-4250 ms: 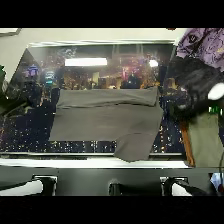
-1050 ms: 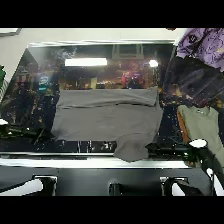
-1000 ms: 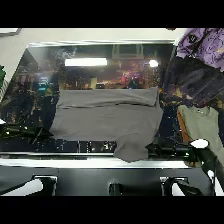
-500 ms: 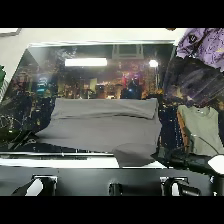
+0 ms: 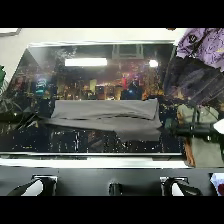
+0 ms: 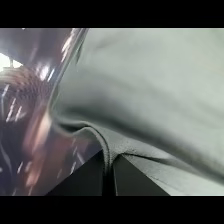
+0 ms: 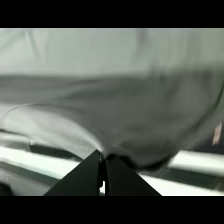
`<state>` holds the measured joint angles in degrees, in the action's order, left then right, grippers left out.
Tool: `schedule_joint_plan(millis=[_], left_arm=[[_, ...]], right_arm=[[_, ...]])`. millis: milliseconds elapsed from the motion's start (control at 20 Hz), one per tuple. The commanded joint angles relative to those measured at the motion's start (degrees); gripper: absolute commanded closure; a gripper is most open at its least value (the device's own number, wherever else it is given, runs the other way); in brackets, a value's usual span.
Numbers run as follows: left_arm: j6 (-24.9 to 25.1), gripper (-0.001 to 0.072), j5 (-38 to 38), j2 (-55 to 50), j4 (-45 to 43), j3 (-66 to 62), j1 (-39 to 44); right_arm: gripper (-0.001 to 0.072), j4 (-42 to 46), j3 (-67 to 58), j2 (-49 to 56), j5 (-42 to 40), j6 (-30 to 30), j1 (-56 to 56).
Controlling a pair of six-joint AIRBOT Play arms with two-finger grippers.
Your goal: Fold the clothes and pants, and hang the long-sleeved shirts on hangers.
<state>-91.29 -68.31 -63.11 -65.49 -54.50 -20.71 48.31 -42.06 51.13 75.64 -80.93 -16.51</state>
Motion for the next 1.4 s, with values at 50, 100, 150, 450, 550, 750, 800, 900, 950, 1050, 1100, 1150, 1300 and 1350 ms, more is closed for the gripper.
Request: schedule_joint_plan(millis=[50, 100, 150, 450, 550, 750, 800, 900, 950, 1050, 1100, 1150, 1300, 1350], left_arm=[[0.44, 0.0693, 6.64, -10.14, -0.07, -6.91, 4.02], [0.46, 0.0693, 7.13, -12.28, -0.04, -8.15, 4.42], [0.74, 0.0692, 7.58, -14.03, -0.07, -9.2, 4.74], [1.29, 0.0692, 11.58, -21.27, 0.09, -13.64, 5.53], [1.57, 0.0692, 12.83, -23.12, 1.27, -14.53, 5.95], [3.02, 0.0692, 13.94, -26.05, 2.34, -15.85, 7.13], [3.02, 0.0692, 13.99, -26.67, 2.32, -15.98, 7.3], [3.02, 0.0692, 14.03, -27.87, 2.34, -15.93, 7.56], [3.02, 0.0691, 14.03, -28.39, 2.38, -15.96, 7.8], [2.99, 0.0687, 15.15, -29.14, 2.54, -15.93, 8.35], [2.95, 0.0683, 16.09, -29.35, 2.58, -15.91, 8.7], [2.93, 0.0645, 17.38, -29.51, 2.58, -15.91, 9.18], [2.73, 0.0309, 20.85, -29.49, 3.5, -15.96, 10.49], [2.69, 0.0162, 21.31, -29.4, 4.04, -15.98, 10.62]], right_arm=[[0.0682, -3.65, -10.78, 18.38, -9.14, 7.78, 1.01], [0.0681, -3.32, -12.9, 21.16, -11.28, 8.11, 2.89], [0.0681, -3.1, -14.97, 23.5, -13.05, 8.74, 5.05], [0.0681, 7.04, -23.91, 32.5, -20.13, 1.51, 12.55], [0.0681, 8.44, -24.24, 33.22, -21.44, -0.17, 12.52], [0.0681, 9.16, -24.28, 33.7, -23.56, -1.07, 12.52], [0.0681, 9.33, -24.28, 33.92, -23.98, -1.49, 12.52], [0.0681, 9.25, -24.28, 34.58, -25.4, -2.54, 12.55], [0.068, 9.2, -24.28, 34.97, -25.83, -2.54, 12.55], [0.068, 9.14, -24.28, 35.98, -26.12, -2.8, 12.55], [0.0679, 8.98, -24.26, 36.48, -26.03, -2.93, 12.55], [0.0679, 8.59, -24.26, 36.92, -25.9, -2.93, 12.55], [0.0658, 7.63, -24.28, 37.24, -26.1, -2.95, 12.52], [0.0535, 7.34, -24.28, 37.24, -25.92, -3.69, 12.52]])
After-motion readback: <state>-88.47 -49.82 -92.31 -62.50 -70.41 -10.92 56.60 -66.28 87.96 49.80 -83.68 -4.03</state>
